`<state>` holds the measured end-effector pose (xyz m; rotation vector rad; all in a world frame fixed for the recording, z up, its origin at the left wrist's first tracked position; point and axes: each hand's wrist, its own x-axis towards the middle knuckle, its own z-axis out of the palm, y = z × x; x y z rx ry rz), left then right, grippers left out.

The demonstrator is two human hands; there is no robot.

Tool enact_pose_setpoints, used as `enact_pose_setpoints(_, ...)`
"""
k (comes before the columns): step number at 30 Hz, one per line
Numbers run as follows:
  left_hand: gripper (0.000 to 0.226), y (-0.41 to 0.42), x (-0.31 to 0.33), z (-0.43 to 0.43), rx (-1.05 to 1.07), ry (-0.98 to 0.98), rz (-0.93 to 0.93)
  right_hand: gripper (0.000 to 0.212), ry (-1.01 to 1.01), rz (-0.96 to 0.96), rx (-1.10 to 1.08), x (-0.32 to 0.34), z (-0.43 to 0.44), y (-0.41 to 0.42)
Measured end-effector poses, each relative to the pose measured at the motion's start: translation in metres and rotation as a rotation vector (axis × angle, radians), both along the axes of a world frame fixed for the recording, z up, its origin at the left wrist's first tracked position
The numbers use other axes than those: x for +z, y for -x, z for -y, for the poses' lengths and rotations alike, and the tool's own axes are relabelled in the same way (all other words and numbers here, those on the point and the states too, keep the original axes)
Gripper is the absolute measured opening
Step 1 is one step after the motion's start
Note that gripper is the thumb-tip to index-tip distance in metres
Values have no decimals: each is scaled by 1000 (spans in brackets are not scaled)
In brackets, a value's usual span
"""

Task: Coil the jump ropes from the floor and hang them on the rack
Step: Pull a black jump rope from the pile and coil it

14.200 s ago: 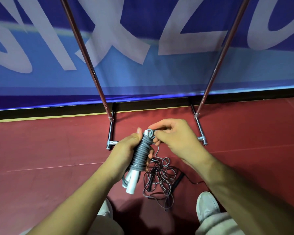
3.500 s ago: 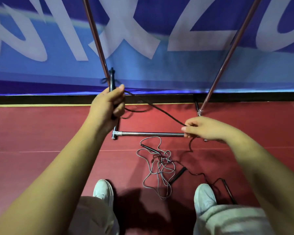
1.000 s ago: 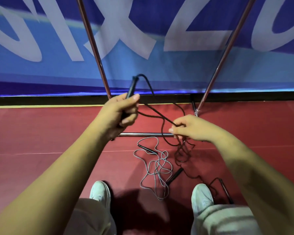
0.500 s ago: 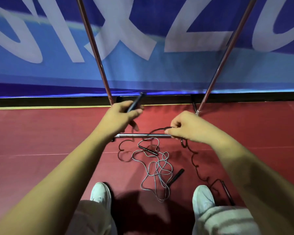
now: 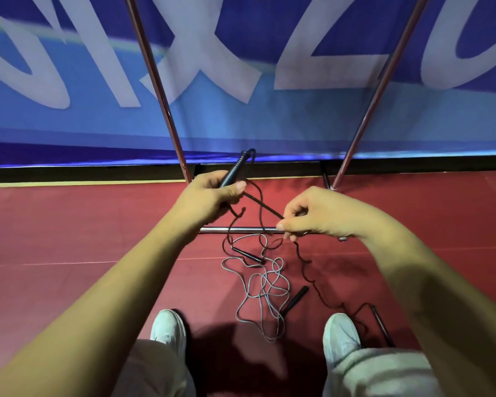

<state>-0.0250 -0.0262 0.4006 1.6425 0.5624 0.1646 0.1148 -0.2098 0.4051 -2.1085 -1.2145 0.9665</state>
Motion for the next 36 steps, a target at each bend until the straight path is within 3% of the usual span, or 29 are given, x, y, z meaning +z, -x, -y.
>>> enact_pose_setpoints(4,24,4,0,-36,366,50,54,23,195,-8,118,-10,11,-2)
enact_pose_setpoints(10,21,17,-8,-66,561,-176,-52,19,-34,114,-197,-14,19,-19)
enact_pose_setpoints(14,8,20,-20,-67,344,-818,-303,15,-48,78,-219,-13,15,-15)
enact_pose_setpoints(15,5,18,-19,-59,265,-793,-266,15,-71,77,-189,-11,9,-8)
enact_pose_setpoints(19,12,7,-5,-7,-65,-130,6,16,-138,41,-82,-6,-12,21)
enact_pose_setpoints(23,6,7,-6,12,-350,-16,-91,16,-290,-33,-195,-1,-20,19)
enact_pose_setpoints(25,15,6,-3,8,-277,53,-55,16,-243,-28,-159,0,-14,12)
enact_pose_setpoints(27,23,5,2,-3,-126,198,106,19,-103,30,-59,-5,-2,4)
enact_pose_setpoints(32,23,10,3,-28,80,322,334,18,-10,6,-117,-16,20,-27)
enact_pose_setpoints(36,22,13,10,-39,208,445,446,15,181,91,0,-28,23,-23)
